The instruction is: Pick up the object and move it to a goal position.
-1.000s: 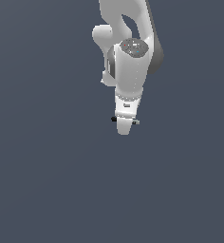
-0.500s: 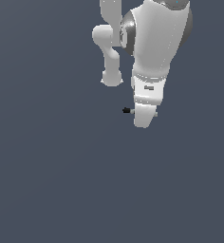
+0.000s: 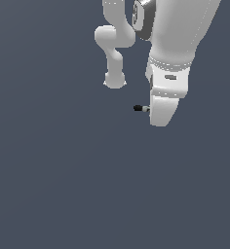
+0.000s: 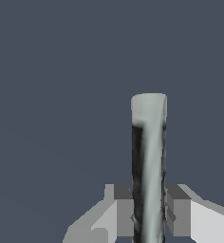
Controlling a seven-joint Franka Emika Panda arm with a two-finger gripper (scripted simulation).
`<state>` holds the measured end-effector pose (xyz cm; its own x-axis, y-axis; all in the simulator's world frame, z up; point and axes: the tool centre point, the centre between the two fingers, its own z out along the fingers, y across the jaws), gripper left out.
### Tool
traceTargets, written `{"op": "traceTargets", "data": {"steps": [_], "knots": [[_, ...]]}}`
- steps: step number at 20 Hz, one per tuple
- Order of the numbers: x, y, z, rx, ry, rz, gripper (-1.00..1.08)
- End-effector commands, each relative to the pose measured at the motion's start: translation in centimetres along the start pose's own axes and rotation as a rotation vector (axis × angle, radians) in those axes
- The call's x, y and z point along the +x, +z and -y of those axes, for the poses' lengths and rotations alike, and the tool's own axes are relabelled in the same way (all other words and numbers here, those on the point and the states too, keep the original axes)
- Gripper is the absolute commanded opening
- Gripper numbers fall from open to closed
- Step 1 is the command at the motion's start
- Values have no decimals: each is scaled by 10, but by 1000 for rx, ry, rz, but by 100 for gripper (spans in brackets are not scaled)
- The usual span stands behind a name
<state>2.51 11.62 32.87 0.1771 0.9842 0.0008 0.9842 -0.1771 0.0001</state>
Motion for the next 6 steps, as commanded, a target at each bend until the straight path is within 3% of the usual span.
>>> {"op": "traceTargets", "data": {"steps": [1,6], "knots": [[3,-5,-2,0,1,0,-100],[5,-8,-3,0,0,1,-100]]}}
